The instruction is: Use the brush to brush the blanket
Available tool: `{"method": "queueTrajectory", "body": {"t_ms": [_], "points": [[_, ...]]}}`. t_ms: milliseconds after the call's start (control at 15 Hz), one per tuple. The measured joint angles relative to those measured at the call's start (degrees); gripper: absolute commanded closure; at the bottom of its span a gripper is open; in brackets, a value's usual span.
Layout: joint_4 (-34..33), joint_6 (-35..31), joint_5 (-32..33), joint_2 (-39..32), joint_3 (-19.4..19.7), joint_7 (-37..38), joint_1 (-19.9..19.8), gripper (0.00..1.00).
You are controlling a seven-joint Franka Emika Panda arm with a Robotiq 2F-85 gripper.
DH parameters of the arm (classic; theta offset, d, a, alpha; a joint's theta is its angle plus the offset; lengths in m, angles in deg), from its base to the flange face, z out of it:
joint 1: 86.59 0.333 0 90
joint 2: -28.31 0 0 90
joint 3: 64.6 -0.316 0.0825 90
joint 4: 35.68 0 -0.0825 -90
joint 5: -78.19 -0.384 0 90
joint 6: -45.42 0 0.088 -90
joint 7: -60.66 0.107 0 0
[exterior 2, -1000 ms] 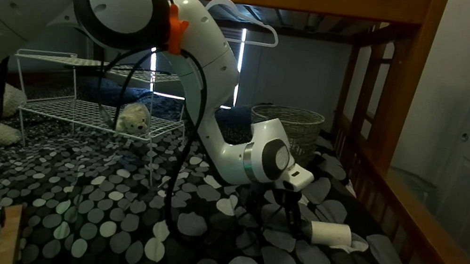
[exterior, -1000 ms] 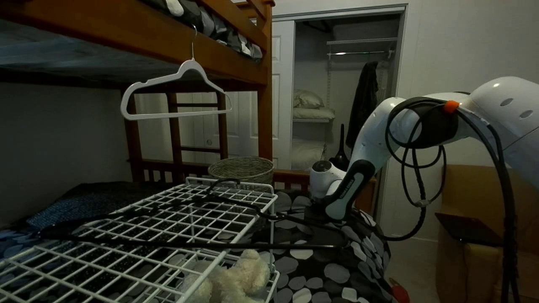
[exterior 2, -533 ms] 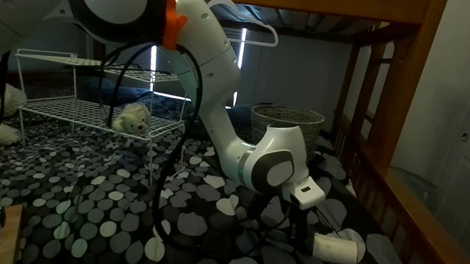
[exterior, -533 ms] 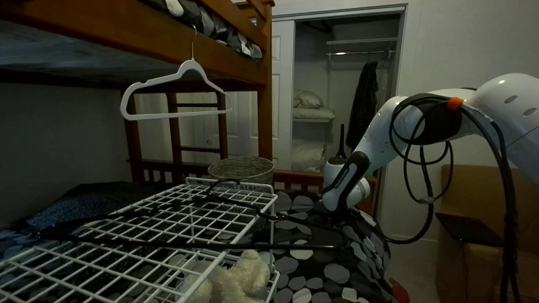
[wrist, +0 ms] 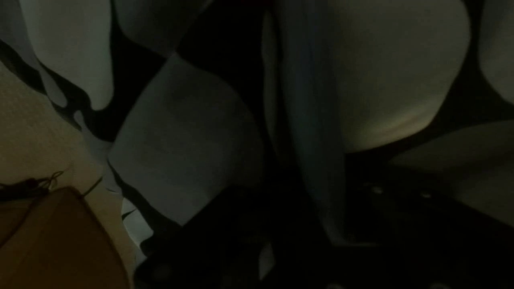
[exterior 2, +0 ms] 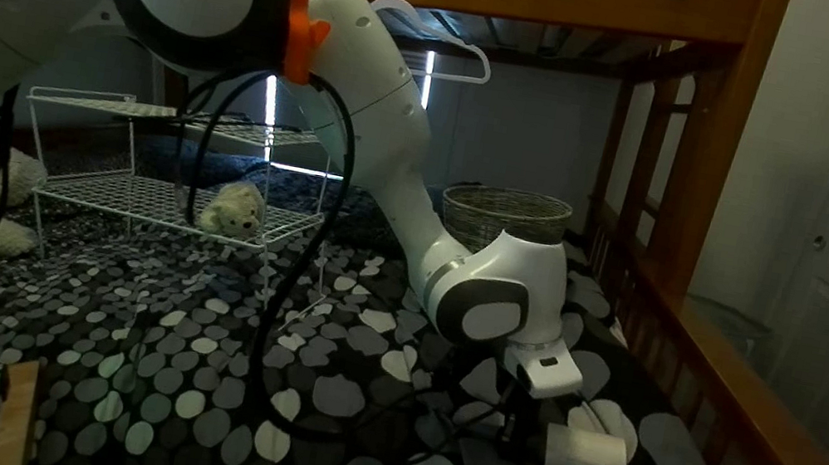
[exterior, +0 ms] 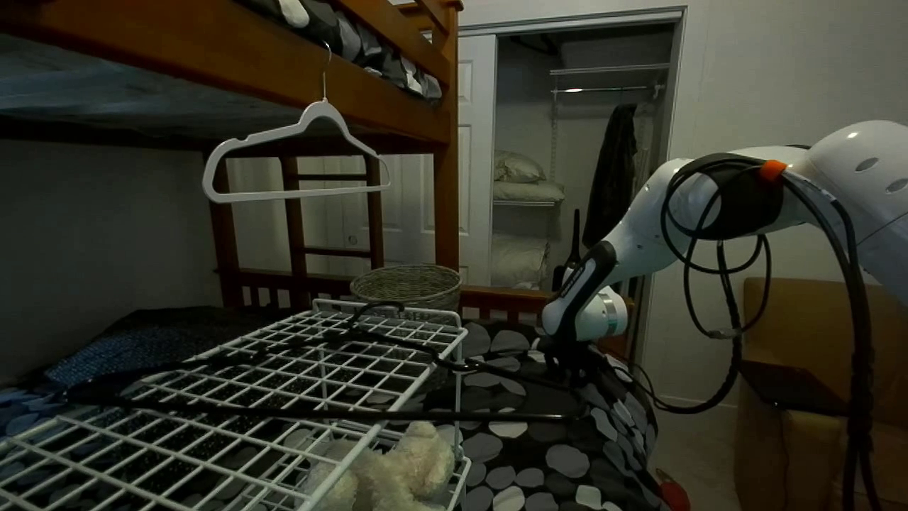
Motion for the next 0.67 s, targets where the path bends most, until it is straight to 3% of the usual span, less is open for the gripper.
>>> {"method": "queueTrajectory", "body": {"t_ms": [333,667], "points": [[-0.4,1.9,-2.6,0.1,0.8,-0.3,0.2,0.95],[0.4,-0.9,-1.7,0.3,5.4,-0.3,4.6,0.95]]}}
